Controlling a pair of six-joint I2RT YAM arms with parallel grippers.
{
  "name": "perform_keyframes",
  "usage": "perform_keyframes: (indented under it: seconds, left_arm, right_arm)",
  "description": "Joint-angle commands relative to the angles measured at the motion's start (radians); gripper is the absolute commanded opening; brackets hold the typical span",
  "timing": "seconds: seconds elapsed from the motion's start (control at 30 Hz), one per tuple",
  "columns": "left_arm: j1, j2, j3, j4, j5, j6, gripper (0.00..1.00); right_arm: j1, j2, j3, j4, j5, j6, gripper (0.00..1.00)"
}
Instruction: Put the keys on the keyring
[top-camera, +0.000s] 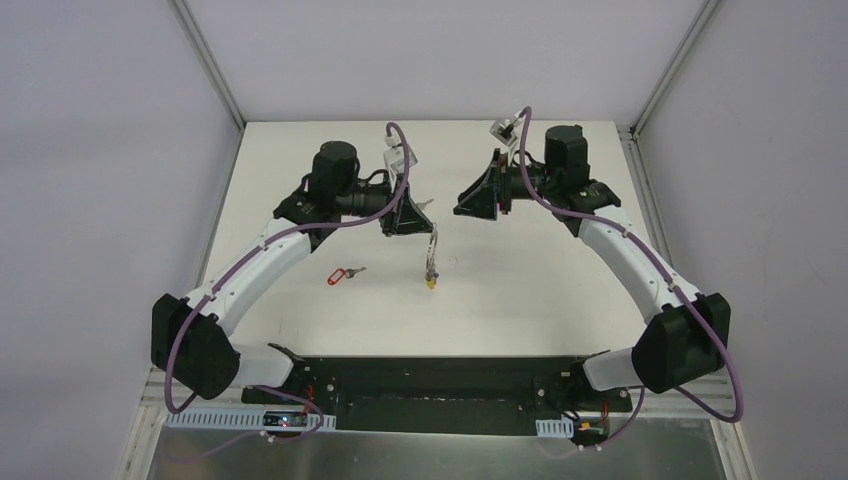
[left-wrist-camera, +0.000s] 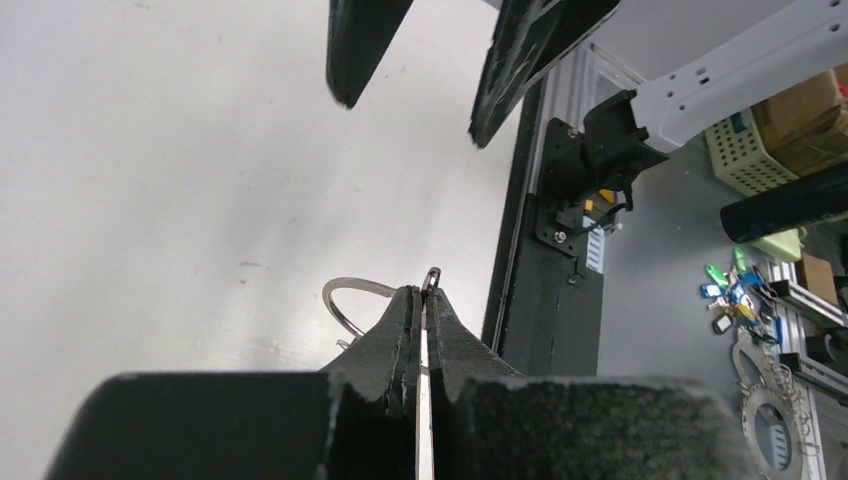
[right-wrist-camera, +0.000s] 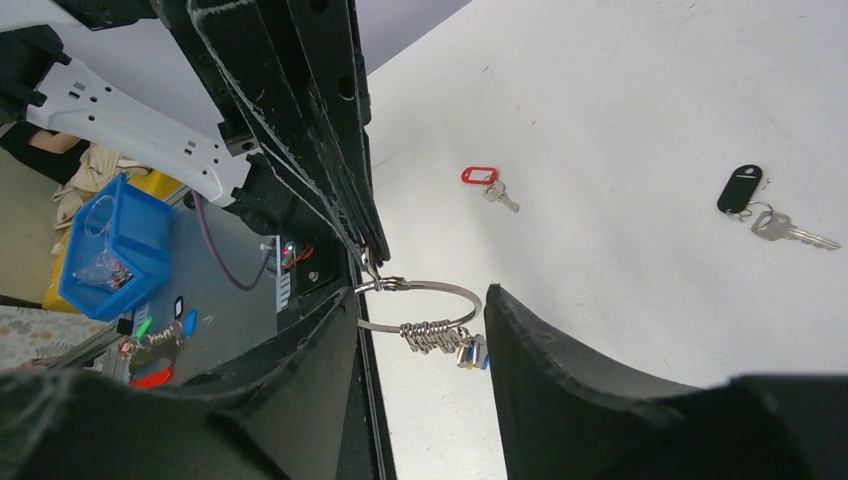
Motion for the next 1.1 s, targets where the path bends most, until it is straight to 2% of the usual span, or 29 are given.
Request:
perform_keyframes:
  seconds: [0.0,0.17,0.3,0.57,0.73,1.07]
  left_arm:
    - [0.009,-0.077,0.023,-0.13,-0.111,0.088,0.0]
    - [0.012,-0.154,0.017,-0.258,-0.238,0.181,0.0]
    - [0.023,-0.187,0.045,-0.401,-0.32,0.24,0.0]
    - [0.052,-0.305,0.05,-0.616,-0.439,0.356,0.0]
    - [0.059,-0.376,0.036,-0.718,-0.435,0.403,0.0]
    - [0.059,-0.478,0.026,-0.876,-0.326,0.449,0.0]
  right_arm:
    - [-0.005,-0.036,0.014,0.014,0.074,-0.02,0.53]
    - [0.014,-0.008,0.013,-0.006,0.216,-0.046,0.56]
    - [0.088,0.055,0.056,-0.065,0.373,-0.123,0.57]
    - [0.191,0.29,0.222,-0.111,0.61,-0.182,0.59]
    - [0.251,0.472,0.373,-0.185,0.631,-0.24,0.59]
    - [0.405,0.783,0.682,-0.329,0.647,-0.25,0.59]
